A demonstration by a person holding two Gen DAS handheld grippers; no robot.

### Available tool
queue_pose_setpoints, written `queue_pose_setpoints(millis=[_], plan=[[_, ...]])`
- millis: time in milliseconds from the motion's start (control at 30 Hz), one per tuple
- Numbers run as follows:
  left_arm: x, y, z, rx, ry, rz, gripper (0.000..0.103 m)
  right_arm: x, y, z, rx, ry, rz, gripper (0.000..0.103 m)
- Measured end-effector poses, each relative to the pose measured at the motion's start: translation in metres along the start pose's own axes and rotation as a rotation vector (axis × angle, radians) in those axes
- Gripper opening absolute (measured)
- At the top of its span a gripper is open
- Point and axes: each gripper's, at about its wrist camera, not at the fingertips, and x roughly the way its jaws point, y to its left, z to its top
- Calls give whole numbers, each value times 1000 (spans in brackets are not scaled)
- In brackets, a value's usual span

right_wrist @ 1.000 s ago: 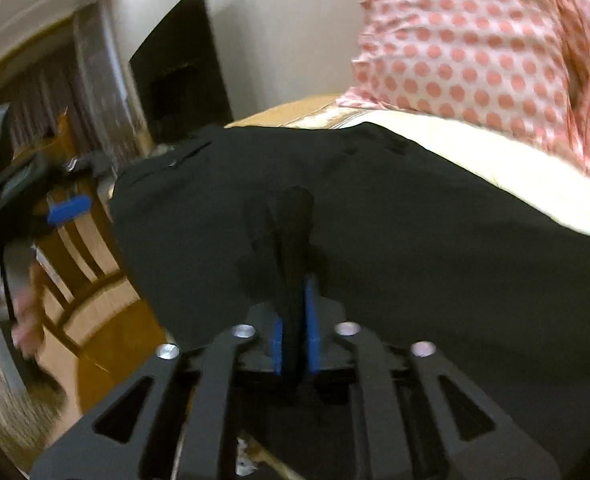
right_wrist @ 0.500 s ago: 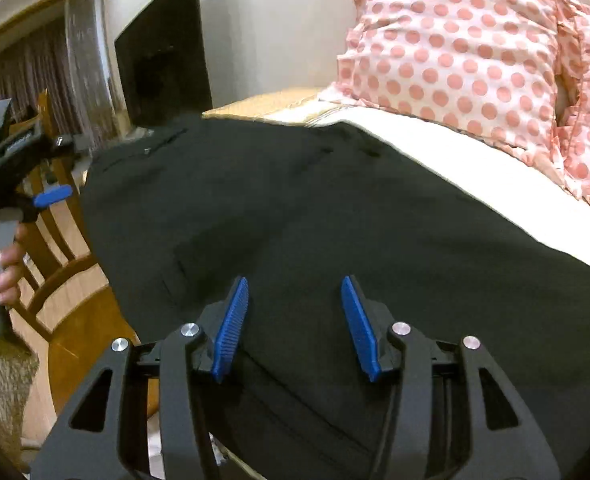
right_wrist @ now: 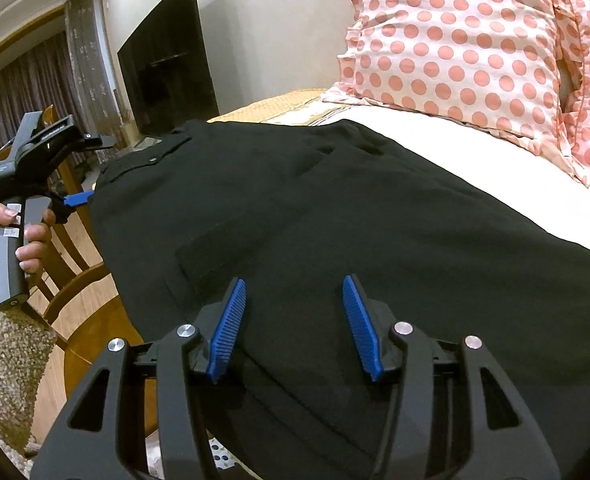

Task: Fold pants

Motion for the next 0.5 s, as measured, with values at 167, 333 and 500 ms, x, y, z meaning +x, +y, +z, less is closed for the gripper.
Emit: queue_pose_setpoints(millis=[167, 333, 500], plan=[[-4, 2, -6, -33, 10, -8, 97, 2, -1, 0, -2, -3, 11, 57], [-7, 1, -14, -56, 28, -36, 97, 1, 2, 0, -16, -7, 13, 61], [-6, -2, -20, -86, 58, -78, 97, 1, 1, 0, -12, -9, 18, 61]])
